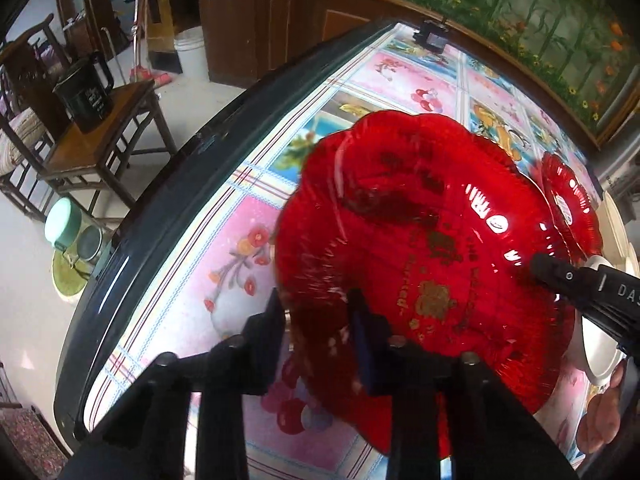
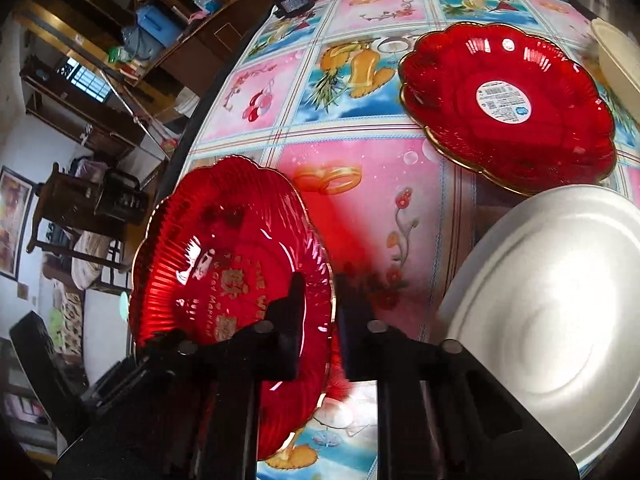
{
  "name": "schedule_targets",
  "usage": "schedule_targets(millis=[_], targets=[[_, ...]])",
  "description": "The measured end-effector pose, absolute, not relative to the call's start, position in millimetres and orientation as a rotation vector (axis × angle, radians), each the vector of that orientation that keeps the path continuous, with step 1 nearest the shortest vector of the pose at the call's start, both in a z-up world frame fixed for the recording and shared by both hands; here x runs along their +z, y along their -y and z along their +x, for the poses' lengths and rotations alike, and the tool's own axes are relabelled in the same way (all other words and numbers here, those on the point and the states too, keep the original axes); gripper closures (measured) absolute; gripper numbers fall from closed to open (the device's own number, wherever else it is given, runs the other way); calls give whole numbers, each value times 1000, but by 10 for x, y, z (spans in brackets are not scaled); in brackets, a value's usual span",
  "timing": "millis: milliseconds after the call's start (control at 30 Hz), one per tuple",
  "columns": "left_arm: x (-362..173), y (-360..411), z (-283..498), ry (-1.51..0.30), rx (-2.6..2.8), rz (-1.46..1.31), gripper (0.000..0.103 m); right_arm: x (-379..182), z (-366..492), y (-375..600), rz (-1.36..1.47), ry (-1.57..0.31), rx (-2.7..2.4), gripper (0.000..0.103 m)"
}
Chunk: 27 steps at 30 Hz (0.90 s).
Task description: Organize plates and bowls
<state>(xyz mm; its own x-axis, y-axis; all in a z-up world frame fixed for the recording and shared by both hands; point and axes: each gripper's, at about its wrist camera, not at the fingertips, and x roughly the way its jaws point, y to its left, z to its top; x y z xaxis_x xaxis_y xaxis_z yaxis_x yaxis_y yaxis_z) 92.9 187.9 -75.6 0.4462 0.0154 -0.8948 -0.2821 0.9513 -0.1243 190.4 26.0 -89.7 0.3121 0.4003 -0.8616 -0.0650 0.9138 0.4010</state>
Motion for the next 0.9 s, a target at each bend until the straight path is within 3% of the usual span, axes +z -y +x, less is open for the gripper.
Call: schedule_targets(millis=[500, 900], targets=[[-745, -2003, 916, -1097, 108, -286, 86, -883, 1863, -381, 177, -1167, 273, 96], [-521, -2260, 313, -1070, 185, -217, 86, -731, 1371, -808, 78, -1148, 367, 95]])
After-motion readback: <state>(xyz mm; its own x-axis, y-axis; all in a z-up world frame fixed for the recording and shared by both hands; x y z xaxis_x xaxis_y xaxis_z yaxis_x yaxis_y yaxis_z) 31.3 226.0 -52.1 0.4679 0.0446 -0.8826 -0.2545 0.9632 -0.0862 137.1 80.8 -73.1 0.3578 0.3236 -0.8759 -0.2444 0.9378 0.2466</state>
